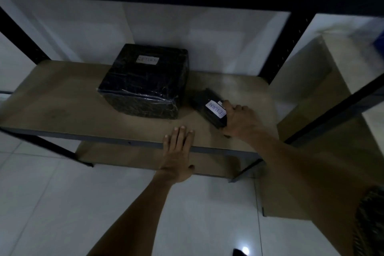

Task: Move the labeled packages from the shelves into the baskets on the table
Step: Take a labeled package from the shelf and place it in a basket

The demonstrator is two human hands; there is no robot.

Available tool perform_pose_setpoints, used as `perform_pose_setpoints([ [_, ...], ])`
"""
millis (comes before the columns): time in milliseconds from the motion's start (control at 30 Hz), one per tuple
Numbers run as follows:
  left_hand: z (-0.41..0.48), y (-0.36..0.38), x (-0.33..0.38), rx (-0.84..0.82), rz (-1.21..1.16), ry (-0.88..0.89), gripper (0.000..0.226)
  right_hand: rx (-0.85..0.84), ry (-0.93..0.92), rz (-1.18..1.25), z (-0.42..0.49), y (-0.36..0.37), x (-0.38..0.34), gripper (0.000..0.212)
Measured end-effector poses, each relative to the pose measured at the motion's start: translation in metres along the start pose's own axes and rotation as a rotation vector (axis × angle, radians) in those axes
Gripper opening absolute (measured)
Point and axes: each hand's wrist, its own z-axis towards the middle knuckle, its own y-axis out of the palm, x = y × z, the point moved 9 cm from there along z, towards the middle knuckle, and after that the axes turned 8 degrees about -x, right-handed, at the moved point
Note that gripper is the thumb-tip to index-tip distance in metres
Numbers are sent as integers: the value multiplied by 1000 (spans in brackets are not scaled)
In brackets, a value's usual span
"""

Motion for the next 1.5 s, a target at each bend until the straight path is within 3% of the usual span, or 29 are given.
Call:
perform_pose_setpoints([
  [167,-32,-3,0,-118,-170,-28,88,-97,43,124,-49,19,-3,101],
  [300,-62,-16,4,-268,-266,3,39,-129,84,337,-105,22,-3,91],
  [367,-85,-29,8,-307,-296,12,27,-138,86,412,-134,15,-3,84],
  [567,-158,-79,39,-318,-402,-24,24,-236,63,468,-225,-10,6,78],
  [700,-221,-118,88,-213,-473,0,26,-265,46,517,-300,-31,17,68],
  [800,-276,-143,136,-117,-565,-2,27,-187,37,593,-368,-45,30,69],
  [933,-345,-154,204,-60,-781,-73,45,-106,65,745,-461,-52,55,70],
  [1133,-396,-161,283,-11,-1030,-82,52,4,159,819,-549,-64,99,73],
  [1333,-410,-178,328,-62,-811,52,36,99,254,793,-608,-82,149,82],
  [1500,-414,-175,365,-150,-575,187,21,132,350,727,-649,-82,198,76],
])
